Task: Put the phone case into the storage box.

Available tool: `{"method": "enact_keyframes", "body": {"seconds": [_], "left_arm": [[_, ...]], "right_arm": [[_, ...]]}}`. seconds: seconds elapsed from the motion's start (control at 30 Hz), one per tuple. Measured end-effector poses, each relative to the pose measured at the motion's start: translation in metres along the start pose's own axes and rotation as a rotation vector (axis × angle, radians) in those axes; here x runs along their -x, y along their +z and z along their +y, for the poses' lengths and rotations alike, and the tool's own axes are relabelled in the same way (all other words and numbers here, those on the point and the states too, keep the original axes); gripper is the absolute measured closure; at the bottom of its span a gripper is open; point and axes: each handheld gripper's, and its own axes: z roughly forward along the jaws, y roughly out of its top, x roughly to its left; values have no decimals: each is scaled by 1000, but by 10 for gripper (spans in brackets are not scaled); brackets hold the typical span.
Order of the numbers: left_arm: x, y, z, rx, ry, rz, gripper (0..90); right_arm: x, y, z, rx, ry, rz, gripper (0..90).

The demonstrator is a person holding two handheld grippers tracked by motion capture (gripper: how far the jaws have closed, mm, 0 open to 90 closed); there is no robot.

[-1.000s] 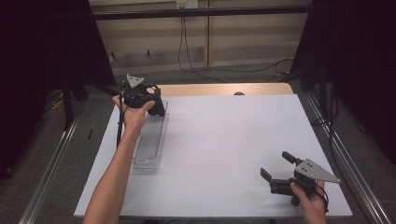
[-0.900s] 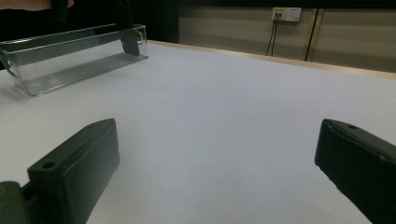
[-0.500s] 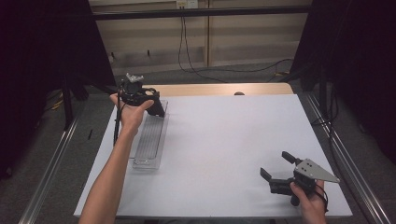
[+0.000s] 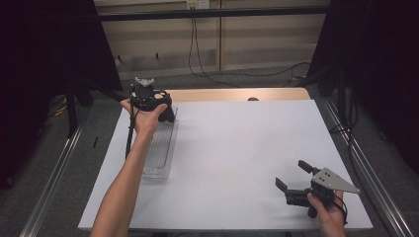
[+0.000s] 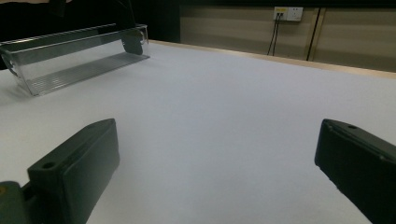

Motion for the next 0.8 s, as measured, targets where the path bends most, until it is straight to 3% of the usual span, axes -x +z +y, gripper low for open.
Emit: {"method": "enact_keyframes", "body": {"seconds": [0.33,0.5,0.6,0.8], "left_arm": [[2,5,-1,31,-1,30,135],[3,7,-2,42,-9,22,131],[5,7,-2,38,14,19,129],[3,9,-1,43,17,-13,123]], "right_arm": [[0,0,0,-1,1,1,0],[0,0,0,0,0,0,0],[0,0,0,-3,2,3,0],[0,0,-1,-5,3,4,0]]}}
